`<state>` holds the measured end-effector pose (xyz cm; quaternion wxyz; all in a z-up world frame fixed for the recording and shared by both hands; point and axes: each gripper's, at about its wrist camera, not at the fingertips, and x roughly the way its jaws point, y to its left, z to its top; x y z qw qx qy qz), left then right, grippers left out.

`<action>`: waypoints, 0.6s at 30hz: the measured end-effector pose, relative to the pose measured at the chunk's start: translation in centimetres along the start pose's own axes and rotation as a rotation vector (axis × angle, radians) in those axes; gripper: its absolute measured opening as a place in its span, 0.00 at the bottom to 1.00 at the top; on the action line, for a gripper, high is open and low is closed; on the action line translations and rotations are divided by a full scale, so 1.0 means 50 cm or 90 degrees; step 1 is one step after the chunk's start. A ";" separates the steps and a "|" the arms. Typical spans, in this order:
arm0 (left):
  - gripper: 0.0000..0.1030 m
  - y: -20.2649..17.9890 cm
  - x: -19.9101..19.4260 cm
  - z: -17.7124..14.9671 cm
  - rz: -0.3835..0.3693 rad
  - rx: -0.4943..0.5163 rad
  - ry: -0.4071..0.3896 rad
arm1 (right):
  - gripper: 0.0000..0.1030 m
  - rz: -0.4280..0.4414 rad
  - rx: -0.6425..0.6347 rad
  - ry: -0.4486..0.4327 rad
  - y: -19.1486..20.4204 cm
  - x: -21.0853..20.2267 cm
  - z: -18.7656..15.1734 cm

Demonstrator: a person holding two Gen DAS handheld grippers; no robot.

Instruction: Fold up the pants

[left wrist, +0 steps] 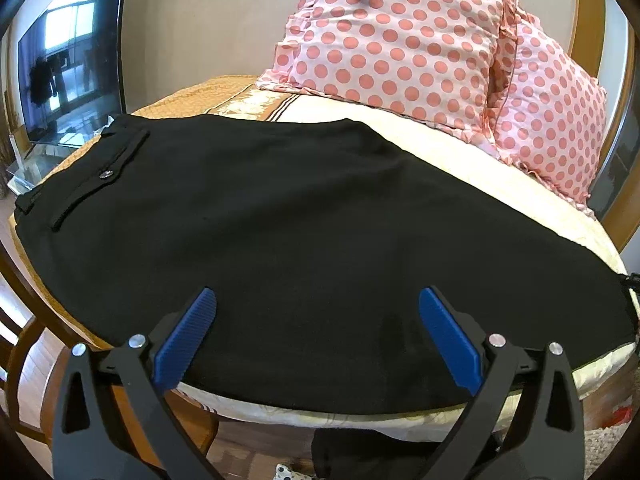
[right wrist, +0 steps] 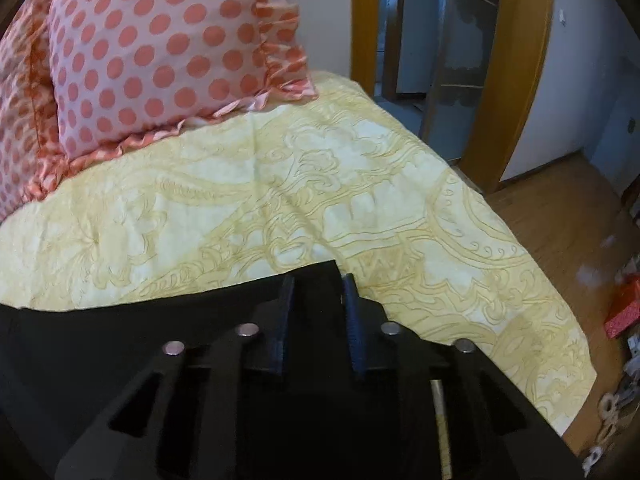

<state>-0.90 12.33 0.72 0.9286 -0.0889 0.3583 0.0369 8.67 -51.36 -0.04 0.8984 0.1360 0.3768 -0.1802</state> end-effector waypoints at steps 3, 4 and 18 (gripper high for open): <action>0.98 -0.002 0.002 -0.001 0.006 0.006 -0.001 | 0.11 -0.006 -0.005 -0.004 0.004 0.002 0.001; 0.98 -0.001 0.002 -0.001 0.006 0.005 -0.002 | 0.10 -0.017 -0.010 -0.006 0.009 0.003 0.003; 0.98 -0.002 0.000 -0.007 0.001 0.023 -0.010 | 0.77 -0.101 0.050 -0.030 -0.031 -0.058 -0.006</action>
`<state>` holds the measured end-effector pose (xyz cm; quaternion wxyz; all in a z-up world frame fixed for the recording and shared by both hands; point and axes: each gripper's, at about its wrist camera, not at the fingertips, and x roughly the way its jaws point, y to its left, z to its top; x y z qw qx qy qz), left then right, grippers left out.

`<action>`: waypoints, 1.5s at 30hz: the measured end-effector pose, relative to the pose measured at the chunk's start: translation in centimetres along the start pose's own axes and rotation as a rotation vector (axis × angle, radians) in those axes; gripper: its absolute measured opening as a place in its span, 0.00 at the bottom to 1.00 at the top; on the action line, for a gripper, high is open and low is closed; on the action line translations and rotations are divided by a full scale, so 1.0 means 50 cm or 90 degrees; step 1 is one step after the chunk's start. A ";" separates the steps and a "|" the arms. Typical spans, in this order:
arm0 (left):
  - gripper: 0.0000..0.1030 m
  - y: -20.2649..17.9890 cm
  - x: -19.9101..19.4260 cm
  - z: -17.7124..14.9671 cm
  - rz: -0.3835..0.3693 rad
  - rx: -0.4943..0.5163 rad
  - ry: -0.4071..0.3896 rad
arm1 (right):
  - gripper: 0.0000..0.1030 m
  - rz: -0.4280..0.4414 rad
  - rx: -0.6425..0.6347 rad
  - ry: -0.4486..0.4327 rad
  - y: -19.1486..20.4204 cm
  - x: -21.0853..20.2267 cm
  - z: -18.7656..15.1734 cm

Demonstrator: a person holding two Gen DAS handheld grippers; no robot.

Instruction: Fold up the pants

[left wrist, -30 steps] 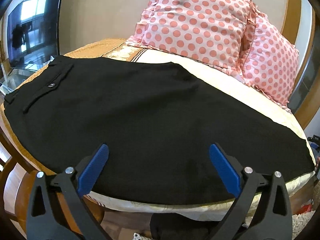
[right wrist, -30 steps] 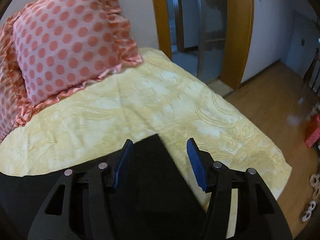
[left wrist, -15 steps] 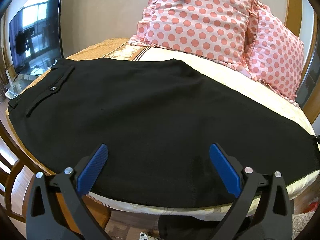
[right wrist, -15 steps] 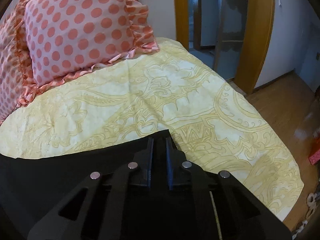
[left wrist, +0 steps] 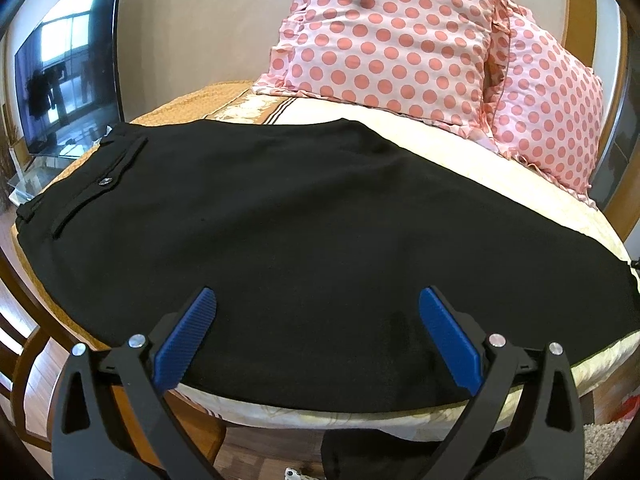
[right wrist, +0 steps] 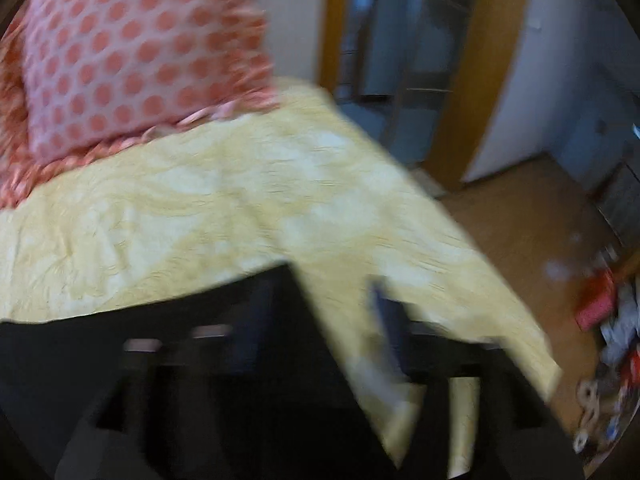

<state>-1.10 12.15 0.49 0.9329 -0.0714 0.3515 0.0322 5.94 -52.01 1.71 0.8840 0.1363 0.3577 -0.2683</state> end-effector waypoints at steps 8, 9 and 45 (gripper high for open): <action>0.98 0.006 0.000 0.003 -0.016 0.004 0.006 | 0.61 0.062 0.247 0.005 -0.161 -0.089 -0.138; 0.98 0.005 0.000 0.003 -0.016 0.007 0.006 | 0.58 0.080 0.264 0.016 -0.164 -0.093 -0.162; 0.95 0.106 -0.092 0.022 -0.028 -0.119 -0.067 | 0.05 0.658 -0.354 0.104 0.701 -0.243 -0.432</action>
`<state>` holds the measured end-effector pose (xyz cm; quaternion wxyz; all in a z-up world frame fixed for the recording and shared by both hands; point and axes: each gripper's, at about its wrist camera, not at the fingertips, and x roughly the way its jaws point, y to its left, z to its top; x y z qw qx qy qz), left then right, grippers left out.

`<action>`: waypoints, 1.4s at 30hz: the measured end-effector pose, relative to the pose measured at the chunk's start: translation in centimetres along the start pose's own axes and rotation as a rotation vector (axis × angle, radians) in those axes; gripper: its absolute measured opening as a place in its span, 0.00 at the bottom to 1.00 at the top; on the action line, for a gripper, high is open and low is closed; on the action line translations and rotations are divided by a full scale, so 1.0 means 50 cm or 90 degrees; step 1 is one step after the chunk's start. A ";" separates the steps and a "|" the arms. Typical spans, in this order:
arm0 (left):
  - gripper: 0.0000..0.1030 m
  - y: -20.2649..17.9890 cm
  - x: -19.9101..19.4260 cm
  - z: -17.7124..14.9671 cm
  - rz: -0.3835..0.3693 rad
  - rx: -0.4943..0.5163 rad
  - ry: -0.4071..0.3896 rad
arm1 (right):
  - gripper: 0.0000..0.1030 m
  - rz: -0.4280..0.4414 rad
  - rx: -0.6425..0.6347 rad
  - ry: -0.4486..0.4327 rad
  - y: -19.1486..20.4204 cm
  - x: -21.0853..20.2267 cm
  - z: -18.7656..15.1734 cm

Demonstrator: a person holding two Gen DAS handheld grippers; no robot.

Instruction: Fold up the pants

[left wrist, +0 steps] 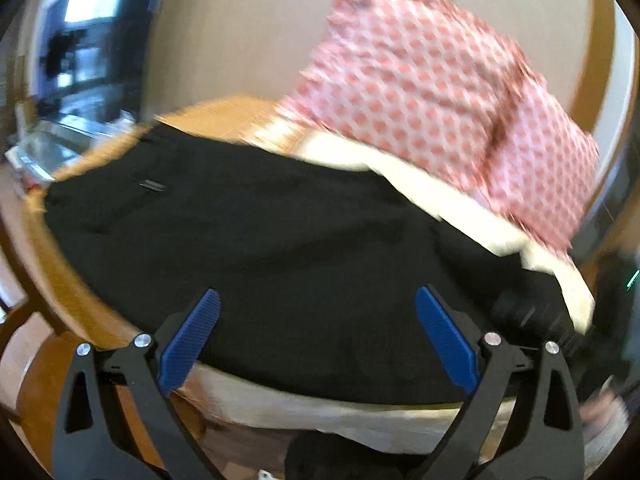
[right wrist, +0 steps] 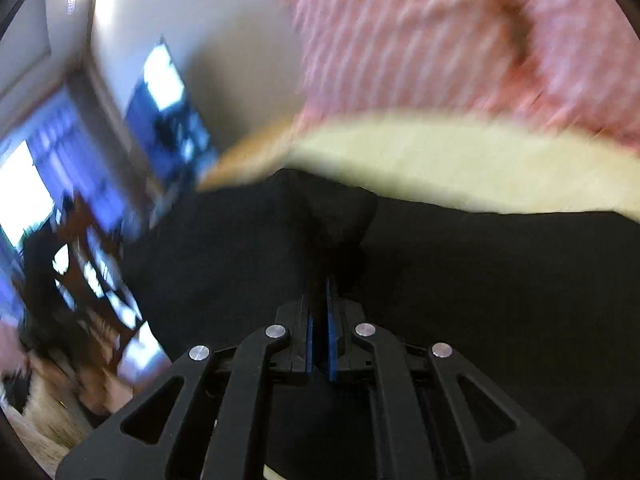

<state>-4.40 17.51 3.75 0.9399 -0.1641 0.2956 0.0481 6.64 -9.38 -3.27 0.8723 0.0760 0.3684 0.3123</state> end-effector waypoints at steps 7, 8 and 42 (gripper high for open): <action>0.95 0.153 -0.052 0.012 0.073 -0.135 -0.023 | 0.05 -0.002 -0.036 -0.054 0.042 -0.015 0.019; 0.95 0.168 -0.050 0.009 0.067 -0.156 -0.018 | 0.05 -0.001 -0.054 -0.035 0.052 0.001 0.011; 0.85 0.227 0.016 0.059 -0.030 -0.304 0.033 | 0.71 0.078 -0.058 0.006 0.078 0.032 -0.013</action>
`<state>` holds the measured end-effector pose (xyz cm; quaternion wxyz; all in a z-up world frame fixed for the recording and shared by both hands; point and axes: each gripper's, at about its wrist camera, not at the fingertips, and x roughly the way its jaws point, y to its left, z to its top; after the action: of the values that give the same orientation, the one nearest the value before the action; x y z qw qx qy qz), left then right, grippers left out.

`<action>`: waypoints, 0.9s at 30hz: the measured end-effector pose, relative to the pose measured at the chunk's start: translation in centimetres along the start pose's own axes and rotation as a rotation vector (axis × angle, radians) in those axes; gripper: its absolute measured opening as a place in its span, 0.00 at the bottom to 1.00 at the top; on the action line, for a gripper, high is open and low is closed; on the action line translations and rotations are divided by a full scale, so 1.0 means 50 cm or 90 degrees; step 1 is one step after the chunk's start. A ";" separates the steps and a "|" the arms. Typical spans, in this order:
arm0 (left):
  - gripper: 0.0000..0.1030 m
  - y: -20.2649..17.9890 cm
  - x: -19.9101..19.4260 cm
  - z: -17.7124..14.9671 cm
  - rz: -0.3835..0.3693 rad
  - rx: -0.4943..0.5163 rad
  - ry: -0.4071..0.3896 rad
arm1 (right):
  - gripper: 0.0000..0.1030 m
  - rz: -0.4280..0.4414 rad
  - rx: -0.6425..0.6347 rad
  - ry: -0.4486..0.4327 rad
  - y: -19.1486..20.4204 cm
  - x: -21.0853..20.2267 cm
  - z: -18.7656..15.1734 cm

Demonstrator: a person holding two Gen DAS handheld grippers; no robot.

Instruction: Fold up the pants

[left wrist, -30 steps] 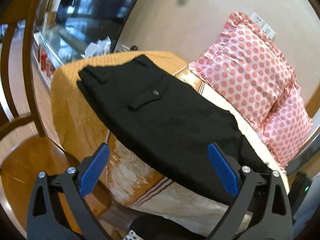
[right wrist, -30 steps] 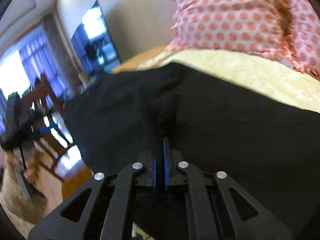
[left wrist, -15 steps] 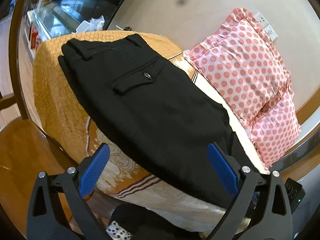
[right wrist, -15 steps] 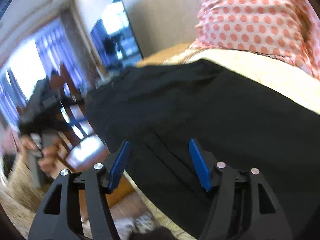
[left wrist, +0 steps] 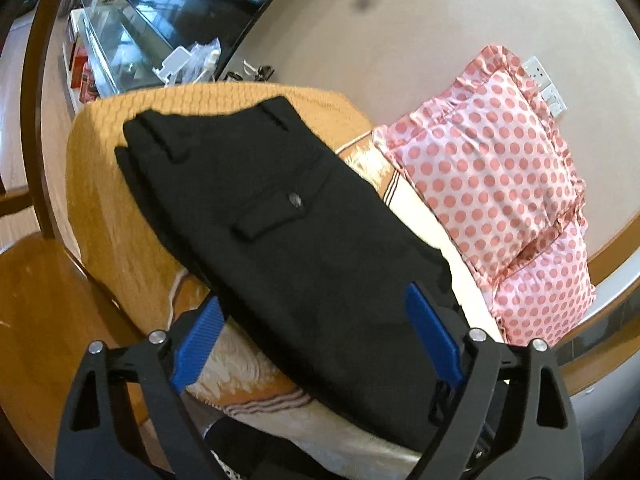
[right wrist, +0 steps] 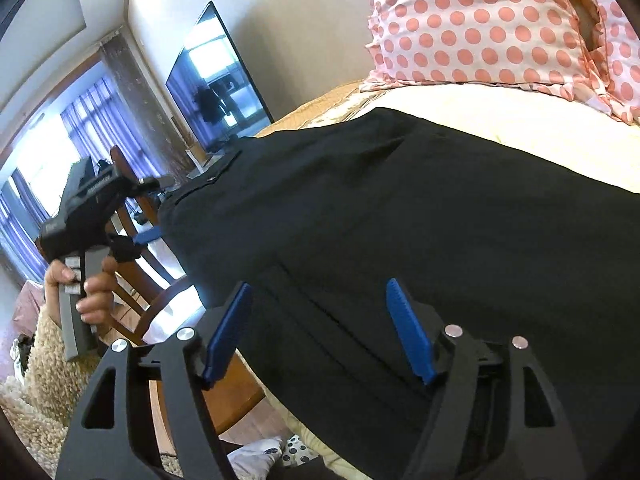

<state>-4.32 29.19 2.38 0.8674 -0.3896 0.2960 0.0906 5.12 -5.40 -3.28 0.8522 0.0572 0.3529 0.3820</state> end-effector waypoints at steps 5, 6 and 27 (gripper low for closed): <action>0.76 0.030 0.012 0.040 0.026 -0.049 -0.009 | 0.72 0.000 -0.012 0.001 0.009 -0.011 -0.006; 0.76 0.035 0.013 0.048 0.029 -0.055 -0.017 | 0.72 0.002 -0.011 -0.001 0.008 -0.016 -0.008; 0.11 -0.468 0.008 -0.056 0.002 0.386 -0.122 | 0.78 -0.124 0.155 -0.154 -0.145 -0.288 -0.090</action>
<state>3.87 11.20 15.26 0.9677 -0.1022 0.2275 0.0360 0.05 -21.22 -1.27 0.9082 0.1707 0.2955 0.2425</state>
